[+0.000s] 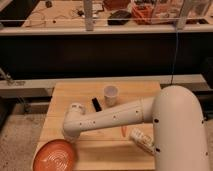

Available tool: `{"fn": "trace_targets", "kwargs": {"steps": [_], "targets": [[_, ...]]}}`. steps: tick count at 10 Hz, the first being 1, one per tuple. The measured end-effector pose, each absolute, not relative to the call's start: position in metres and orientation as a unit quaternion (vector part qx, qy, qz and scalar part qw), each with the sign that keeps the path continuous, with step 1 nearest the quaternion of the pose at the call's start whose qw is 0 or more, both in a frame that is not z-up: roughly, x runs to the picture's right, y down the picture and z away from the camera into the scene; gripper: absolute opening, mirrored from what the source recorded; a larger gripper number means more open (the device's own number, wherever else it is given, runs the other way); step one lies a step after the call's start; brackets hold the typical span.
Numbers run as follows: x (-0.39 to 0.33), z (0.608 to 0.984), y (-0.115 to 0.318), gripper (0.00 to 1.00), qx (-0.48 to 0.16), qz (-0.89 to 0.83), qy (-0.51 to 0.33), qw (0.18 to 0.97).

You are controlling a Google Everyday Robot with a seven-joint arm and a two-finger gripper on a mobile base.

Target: Push the ceramic bowl across the table

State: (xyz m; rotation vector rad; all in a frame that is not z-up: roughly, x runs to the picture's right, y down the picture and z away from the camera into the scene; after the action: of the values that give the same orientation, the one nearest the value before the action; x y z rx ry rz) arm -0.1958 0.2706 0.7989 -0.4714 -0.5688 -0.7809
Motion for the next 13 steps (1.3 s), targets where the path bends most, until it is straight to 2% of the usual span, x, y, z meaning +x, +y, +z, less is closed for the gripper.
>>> {"fn": "trace_targets", "kwargs": {"steps": [13], "targets": [[-0.2047,0.7938,0.2775,0.00,-0.227,-0.407,-0.293,0.835]]}}
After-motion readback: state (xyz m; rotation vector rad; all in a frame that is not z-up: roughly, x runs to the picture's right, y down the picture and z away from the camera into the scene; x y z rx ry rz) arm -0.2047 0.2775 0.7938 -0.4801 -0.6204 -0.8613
